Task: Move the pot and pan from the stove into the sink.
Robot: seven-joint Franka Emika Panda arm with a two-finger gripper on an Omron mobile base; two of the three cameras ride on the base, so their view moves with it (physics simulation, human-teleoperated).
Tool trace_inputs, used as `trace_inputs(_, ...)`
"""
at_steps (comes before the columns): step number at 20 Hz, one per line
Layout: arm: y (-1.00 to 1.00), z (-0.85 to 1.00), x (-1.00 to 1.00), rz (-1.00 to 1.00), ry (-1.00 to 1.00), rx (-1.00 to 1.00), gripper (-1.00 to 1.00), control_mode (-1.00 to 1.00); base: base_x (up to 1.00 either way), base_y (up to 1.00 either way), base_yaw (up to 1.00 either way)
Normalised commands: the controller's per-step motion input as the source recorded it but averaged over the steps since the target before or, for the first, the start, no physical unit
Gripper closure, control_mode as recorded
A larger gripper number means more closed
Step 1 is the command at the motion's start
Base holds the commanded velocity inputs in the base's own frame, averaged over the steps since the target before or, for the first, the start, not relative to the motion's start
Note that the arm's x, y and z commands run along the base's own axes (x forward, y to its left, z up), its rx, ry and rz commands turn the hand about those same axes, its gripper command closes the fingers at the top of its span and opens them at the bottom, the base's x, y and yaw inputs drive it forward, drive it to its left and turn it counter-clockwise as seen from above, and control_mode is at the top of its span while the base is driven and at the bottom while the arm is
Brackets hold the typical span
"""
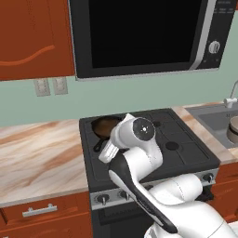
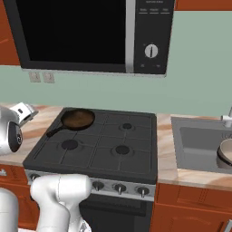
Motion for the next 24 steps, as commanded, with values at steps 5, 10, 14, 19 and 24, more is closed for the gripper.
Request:
trace_inputs(5, 0.06, -0.07, 0.08, -0.35, 0.02, 0.0, -1.0, -1.0, 0.0, 0.0, 0.0)
trace_inputs(10, -0.04, -0.04, 0.0, -0.35, 0.05, 0.06, -1.0, -1.0, 0.0, 0.0, 0.0)
trace_inputs(14, -0.17, 0.0, 0.02, -0.37, 0.06, 0.1, -1.0, -1.0, 0.0, 0.0, 0.0)
trace_inputs(19, -0.16, 0.0, 0.12, -0.36, 0.09, 0.1, -1.0, -1.0, 0.0, 0.0, 0.0)
trace_inputs(24, -0.15, 0.0, 0.21, -0.25, 0.06, 0.05, -1.0, -1.0, 0.0, 0.0, 0.0)
